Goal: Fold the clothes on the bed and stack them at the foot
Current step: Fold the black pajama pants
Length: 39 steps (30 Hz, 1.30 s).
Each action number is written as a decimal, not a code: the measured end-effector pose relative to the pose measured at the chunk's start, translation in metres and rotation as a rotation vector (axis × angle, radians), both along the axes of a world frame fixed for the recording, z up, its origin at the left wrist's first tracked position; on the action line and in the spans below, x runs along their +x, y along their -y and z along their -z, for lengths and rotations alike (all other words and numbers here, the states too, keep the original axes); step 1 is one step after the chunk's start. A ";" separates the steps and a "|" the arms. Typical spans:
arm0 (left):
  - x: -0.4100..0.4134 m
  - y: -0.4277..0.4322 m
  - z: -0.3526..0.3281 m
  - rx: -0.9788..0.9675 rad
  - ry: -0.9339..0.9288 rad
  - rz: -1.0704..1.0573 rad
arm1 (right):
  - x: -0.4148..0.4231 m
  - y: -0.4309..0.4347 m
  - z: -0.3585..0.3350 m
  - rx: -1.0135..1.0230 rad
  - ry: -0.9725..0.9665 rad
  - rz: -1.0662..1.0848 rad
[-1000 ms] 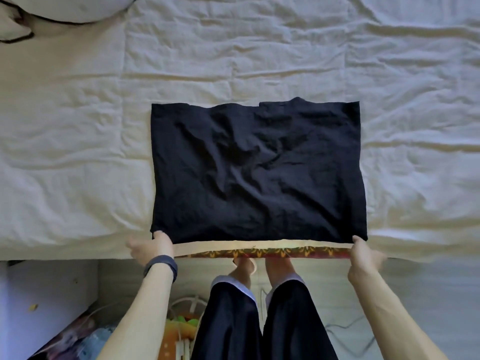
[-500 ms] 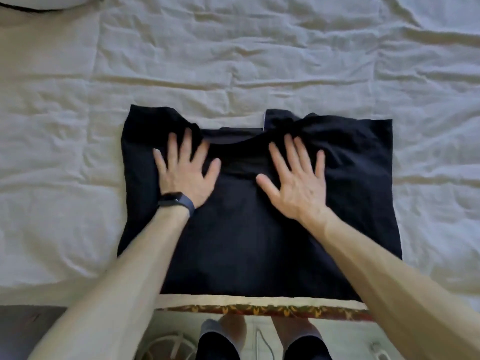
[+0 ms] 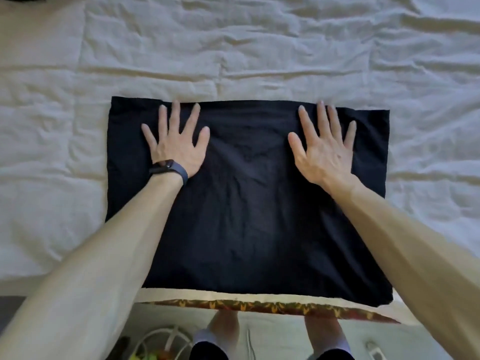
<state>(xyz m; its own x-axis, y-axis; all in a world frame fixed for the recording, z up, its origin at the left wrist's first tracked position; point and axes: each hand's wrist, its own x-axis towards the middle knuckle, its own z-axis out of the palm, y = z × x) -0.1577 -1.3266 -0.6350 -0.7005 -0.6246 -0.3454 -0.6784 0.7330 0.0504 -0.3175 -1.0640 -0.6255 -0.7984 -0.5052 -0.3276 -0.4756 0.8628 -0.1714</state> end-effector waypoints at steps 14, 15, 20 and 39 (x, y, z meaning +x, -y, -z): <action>0.032 -0.385 -0.056 0.387 0.159 0.606 | 0.007 -0.244 -0.061 -0.002 0.284 0.207; 0.026 -0.392 -0.058 0.359 0.209 0.608 | 0.004 -0.254 -0.064 -0.032 0.318 0.202; 0.014 -0.381 -0.087 0.248 0.199 0.647 | -0.017 -0.271 -0.080 -0.103 0.449 0.234; 0.033 -0.316 -0.168 0.672 -0.421 -0.800 | -0.050 -0.124 -0.085 -0.600 1.089 0.832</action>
